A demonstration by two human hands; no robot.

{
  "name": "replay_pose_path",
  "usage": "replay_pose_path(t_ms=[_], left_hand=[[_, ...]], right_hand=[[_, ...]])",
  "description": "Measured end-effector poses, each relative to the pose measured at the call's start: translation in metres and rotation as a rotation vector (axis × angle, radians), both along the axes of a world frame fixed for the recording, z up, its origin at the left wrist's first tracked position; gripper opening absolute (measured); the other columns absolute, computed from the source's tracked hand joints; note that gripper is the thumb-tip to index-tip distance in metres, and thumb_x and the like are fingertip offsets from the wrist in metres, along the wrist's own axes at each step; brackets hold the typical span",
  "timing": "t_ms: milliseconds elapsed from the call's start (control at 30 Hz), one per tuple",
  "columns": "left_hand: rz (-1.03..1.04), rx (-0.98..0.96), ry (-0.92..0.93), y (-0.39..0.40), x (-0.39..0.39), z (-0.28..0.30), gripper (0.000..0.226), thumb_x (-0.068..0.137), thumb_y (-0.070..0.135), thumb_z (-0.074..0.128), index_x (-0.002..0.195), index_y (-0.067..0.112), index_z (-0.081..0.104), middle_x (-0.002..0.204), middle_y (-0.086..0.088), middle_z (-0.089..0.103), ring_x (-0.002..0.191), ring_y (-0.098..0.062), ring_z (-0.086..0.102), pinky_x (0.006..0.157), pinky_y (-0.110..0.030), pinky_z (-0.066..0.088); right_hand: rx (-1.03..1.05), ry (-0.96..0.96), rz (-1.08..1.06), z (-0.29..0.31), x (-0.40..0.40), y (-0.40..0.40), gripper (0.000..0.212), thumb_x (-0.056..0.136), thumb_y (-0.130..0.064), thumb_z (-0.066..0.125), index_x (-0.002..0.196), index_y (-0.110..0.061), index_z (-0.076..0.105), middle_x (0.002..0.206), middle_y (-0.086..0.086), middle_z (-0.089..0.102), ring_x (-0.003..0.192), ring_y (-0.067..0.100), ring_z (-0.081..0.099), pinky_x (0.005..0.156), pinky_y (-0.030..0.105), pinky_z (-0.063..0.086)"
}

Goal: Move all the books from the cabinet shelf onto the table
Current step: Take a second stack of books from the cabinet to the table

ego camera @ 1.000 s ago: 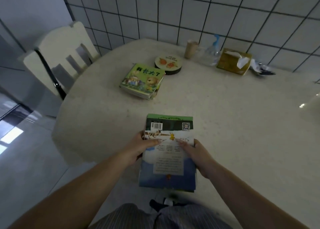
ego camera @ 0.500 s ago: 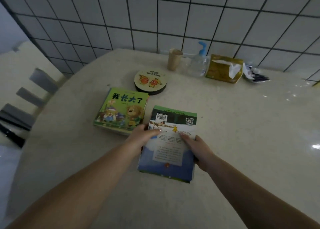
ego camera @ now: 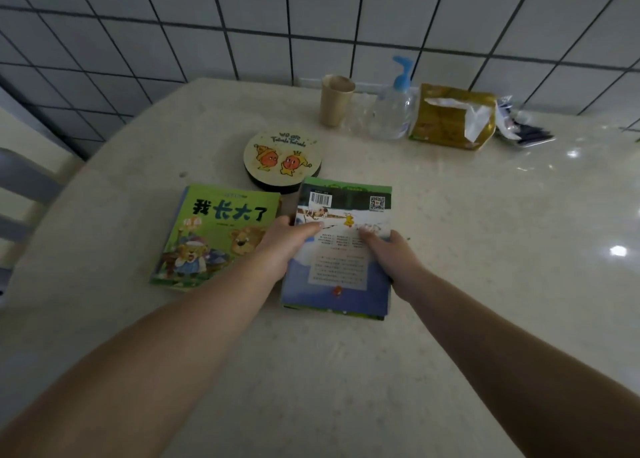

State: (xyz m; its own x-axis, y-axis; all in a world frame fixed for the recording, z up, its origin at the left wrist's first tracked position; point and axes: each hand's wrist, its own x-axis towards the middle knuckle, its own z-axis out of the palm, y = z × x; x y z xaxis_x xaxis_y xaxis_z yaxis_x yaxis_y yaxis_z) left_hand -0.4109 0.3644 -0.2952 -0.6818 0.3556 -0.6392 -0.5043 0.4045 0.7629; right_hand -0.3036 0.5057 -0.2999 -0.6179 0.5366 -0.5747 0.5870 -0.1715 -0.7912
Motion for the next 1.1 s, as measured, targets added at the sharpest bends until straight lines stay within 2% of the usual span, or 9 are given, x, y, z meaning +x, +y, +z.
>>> replay_pose_path(t_ms=[133,300,400,567,633,733,867,1000,1100], left_hand=[[-0.025,-0.037,-0.017,0.004,-0.008,-0.008,0.075,0.057,0.043,0.076,0.120,0.009,0.054,0.116,-0.014,0.064,0.102,-0.032,0.064,0.093,-0.052,0.050],[-0.027,-0.056,-0.060,0.007,-0.010,-0.015,0.099,0.044,0.053,0.076,0.130,0.013,0.046,0.124,-0.012,0.061,0.107,-0.032,0.062,0.091,-0.052,0.051],[-0.040,-0.086,-0.038,0.008,-0.007,-0.012,0.065,0.064,0.044,0.074,0.117,0.012,0.054,0.113,-0.012,0.066,0.099,-0.032,0.065,0.089,-0.052,0.053],[-0.039,-0.096,-0.003,0.010,-0.004,-0.009,0.026,0.079,0.033,0.069,0.092,0.014,0.056,0.108,-0.013,0.068,0.096,-0.032,0.066,0.090,-0.052,0.052],[-0.039,-0.116,0.031,0.010,-0.002,-0.008,0.024,0.083,0.032,0.067,0.090,0.015,0.051,0.111,-0.010,0.065,0.100,-0.031,0.064,0.093,-0.050,0.051],[-0.066,-0.108,0.101,0.008,0.003,-0.003,0.033,0.081,0.030,0.069,0.109,0.018,0.055,0.114,-0.004,0.064,0.105,-0.027,0.062,0.096,-0.049,0.049],[-0.091,-0.050,0.213,0.002,0.017,0.010,0.053,0.086,0.019,0.066,0.134,0.019,0.042,0.114,0.010,0.050,0.110,-0.014,0.050,0.097,-0.037,0.044],[-0.113,-0.010,0.352,-0.015,0.035,0.023,0.045,0.085,0.018,0.066,0.128,0.020,0.051,0.120,0.005,0.061,0.111,-0.015,0.057,0.088,-0.032,0.048],[-0.045,0.038,0.371,-0.037,0.051,0.033,0.044,0.088,0.014,0.063,0.130,0.018,0.051,0.119,0.006,0.059,0.106,-0.010,0.054,0.079,-0.022,0.046]], right_hand=[[0.048,-0.036,0.041,-0.011,-0.005,0.005,0.032,0.088,-0.040,0.059,0.106,-0.014,0.065,0.101,0.005,0.073,0.087,0.021,0.069,0.079,0.041,0.058],[0.119,-0.084,0.062,-0.017,-0.003,0.006,0.039,0.088,-0.046,0.058,0.111,-0.014,0.063,0.101,0.002,0.071,0.082,0.017,0.068,0.062,0.030,0.055],[0.218,-0.167,0.087,-0.018,-0.002,0.009,0.050,0.084,-0.054,0.058,0.113,-0.013,0.060,0.105,0.004,0.070,0.089,0.022,0.068,0.074,0.037,0.057],[0.219,-0.196,0.130,-0.018,-0.001,0.014,0.049,0.087,-0.051,0.055,0.113,-0.011,0.059,0.107,0.007,0.068,0.091,0.023,0.066,0.075,0.036,0.055],[0.203,-0.204,0.123,-0.018,-0.001,0.014,0.050,0.085,-0.053,0.056,0.113,-0.011,0.058,0.108,0.008,0.068,0.091,0.024,0.066,0.079,0.039,0.057],[0.174,-0.191,0.101,-0.015,0.001,0.013,0.052,0.086,-0.049,0.058,0.122,-0.011,0.055,0.116,0.008,0.066,0.097,0.023,0.066,0.079,0.037,0.056],[0.207,-0.135,0.078,-0.003,0.008,0.008,0.064,0.088,-0.042,0.059,0.140,-0.012,0.037,0.131,0.010,0.056,0.112,0.027,0.059,0.078,0.033,0.049],[0.338,-0.117,0.113,0.015,0.022,-0.003,0.065,0.087,-0.044,0.059,0.142,-0.020,0.035,0.141,0.012,0.044,0.122,0.029,0.050,0.090,0.036,0.048],[0.364,-0.058,0.146,0.033,0.038,-0.023,0.060,0.088,-0.042,0.058,0.141,-0.023,0.037,0.141,0.009,0.041,0.121,0.025,0.049,0.085,0.032,0.047]])
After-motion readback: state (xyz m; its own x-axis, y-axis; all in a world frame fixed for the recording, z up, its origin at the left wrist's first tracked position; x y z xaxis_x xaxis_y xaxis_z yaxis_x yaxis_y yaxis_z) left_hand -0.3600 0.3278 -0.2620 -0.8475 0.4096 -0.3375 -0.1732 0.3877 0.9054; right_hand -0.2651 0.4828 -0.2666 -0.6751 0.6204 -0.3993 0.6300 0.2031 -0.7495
